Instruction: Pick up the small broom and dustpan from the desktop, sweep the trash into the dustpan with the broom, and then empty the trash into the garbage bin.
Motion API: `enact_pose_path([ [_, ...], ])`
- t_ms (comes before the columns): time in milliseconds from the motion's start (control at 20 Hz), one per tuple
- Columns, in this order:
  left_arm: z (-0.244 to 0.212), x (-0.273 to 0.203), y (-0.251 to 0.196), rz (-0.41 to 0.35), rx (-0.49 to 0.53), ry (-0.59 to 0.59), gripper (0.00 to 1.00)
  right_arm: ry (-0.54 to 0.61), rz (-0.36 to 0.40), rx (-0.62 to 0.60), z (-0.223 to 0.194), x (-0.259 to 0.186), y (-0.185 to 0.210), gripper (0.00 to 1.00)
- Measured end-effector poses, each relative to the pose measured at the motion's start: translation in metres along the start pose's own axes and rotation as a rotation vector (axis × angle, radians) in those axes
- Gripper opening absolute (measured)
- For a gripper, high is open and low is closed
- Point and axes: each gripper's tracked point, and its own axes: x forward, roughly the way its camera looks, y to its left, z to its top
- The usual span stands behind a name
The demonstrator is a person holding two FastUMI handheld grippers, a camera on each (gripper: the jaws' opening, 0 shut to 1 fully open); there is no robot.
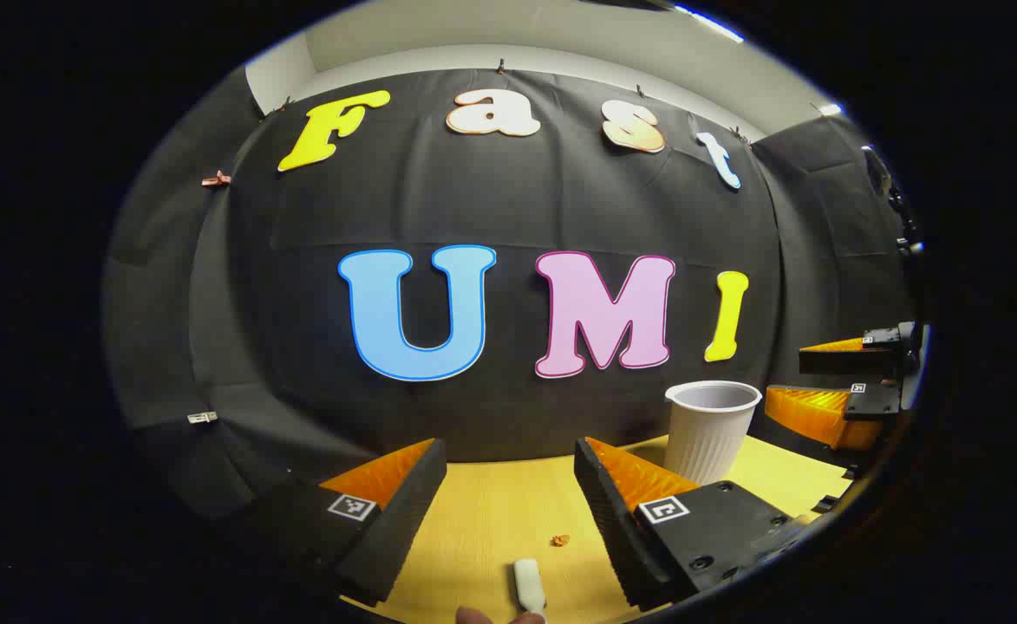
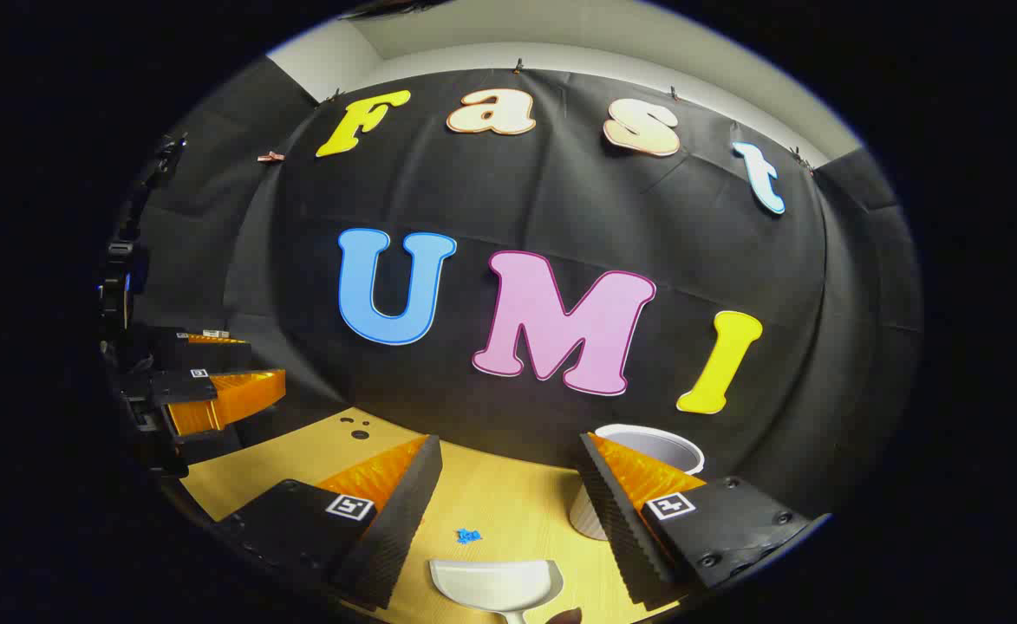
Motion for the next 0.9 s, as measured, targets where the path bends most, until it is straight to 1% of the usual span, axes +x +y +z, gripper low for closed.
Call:
enact_pose_path([
  [700,0.001,0.006,-0.002,0.003,0.009,0.006,0.94,0.01,0.021,0.006,-0.004,0.007,0.0,0.98],
  [800,0.0,0.007,-0.002,0.001,0.01,0.007,0.94,0.024,0.044,0.009,-0.009,0.005,0.003,0.98],
  [900,-0.001,0.006,-0.002,0.0,0.013,0.008,0.94,0.076,0.075,-0.001,-0.027,0.001,0.005,0.97],
])
